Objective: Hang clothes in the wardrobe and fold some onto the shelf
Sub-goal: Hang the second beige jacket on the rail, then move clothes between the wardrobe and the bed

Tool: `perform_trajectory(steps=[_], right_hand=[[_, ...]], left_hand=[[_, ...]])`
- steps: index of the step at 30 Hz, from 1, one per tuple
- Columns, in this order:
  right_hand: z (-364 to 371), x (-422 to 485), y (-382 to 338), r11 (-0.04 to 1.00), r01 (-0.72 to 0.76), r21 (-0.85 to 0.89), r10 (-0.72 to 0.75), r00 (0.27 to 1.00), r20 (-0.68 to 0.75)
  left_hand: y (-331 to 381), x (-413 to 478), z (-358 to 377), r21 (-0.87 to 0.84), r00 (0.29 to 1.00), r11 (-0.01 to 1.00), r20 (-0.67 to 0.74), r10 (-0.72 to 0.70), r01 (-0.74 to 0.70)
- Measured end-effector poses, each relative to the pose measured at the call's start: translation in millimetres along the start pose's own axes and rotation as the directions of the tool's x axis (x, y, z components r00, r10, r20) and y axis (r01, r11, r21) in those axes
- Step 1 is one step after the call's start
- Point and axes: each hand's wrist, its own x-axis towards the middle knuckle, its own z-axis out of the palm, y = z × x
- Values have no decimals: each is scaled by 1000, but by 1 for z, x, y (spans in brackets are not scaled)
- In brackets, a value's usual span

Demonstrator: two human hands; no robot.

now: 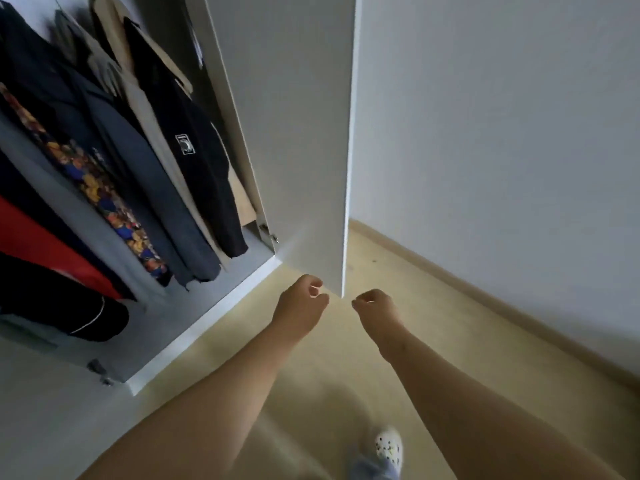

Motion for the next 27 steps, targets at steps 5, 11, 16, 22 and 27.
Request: perform_trajectory(steps=[5, 11, 16, 22, 27], right_hand=[[-89, -53, 85, 985, -110, 131, 138, 963, -232], [-210, -142, 177, 947, -90, 309, 233, 854, -465], [-301, -258, 293, 894, -76, 442, 362, 704, -611], [-389, -395, 426, 818, -53, 572, 513, 517, -685], [-439, -487, 503, 761, -24, 648, 608, 373, -701]], left_hand=[[45, -57, 88, 43, 972, 991, 206, 114, -125], [127, -158, 204, 32, 854, 929, 405, 326, -369], [164, -299, 323, -44, 706, 877, 575, 413, -478], [189, -465, 446, -146, 525, 841, 722, 450, -521], [207, -570, 515, -157, 372, 773, 807, 460, -615]])
